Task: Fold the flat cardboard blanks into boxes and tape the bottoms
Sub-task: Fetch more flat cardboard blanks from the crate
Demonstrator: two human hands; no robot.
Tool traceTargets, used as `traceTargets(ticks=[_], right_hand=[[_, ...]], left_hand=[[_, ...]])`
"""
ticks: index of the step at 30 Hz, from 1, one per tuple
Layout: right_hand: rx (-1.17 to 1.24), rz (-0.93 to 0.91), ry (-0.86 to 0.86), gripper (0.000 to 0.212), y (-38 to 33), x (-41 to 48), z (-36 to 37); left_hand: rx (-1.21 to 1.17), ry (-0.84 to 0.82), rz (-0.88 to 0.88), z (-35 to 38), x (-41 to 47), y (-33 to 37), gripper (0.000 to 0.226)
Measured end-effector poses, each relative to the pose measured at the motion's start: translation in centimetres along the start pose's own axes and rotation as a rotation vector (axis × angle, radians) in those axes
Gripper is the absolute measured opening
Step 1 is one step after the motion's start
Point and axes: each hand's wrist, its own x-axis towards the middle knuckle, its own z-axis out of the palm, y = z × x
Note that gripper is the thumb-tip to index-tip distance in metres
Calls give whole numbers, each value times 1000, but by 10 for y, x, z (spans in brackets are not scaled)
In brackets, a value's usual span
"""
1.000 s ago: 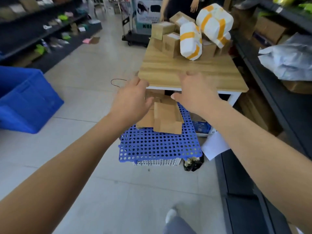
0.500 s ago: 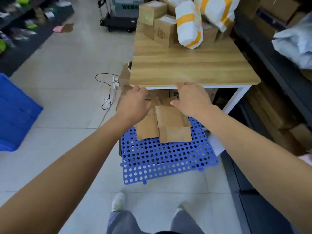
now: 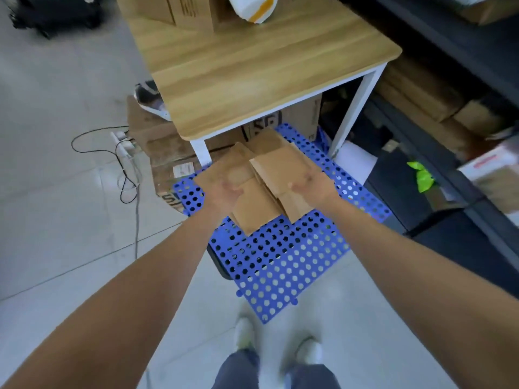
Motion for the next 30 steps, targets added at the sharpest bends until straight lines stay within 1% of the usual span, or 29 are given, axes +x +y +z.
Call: traceTargets(ticks=[1,2,4,7,10,12,14,15,17,19,21,26,30], right_hand=[[75,69,-21,66,6,5,7],[99,119,-41,65,14,11,15],[163,206,-47,67,30,25,32],[271,321,-61,76,48,42,50],[419,400,-30,78,64,56,69],[516,431,-5,74,70,64,79],[640,463,9,65,75,72,86],[700,480,17,60,77,75,89],[807,517,28,51,82,80,93],[879,537,33,47,86,86,96],[950,545,37,46,89,91,99],[1048,543,44,43,89,102,102],[1110,535,24,34,87,109,104]], left_hand=[[-20,-12,-42,3,8,-7,41],[-68,-37,-123,7,13,-13,45],[-114,-41,-228,19,32,-31,46],[-153,-62,-287,36,56,-55,53],[-153,-61,-326,51,72,-72,64],[-187,-50,-362,59,85,-82,59],[-250,-73,-373,65,94,-88,37],[-270,-88,-366,68,98,-90,30],[-279,-65,-340,72,106,-94,44],[-235,-15,-357,72,111,-95,58],[-258,-8,-376,73,117,-96,63],[-335,31,-408,71,127,-100,61],[-448,10,-391,74,127,-95,52]])
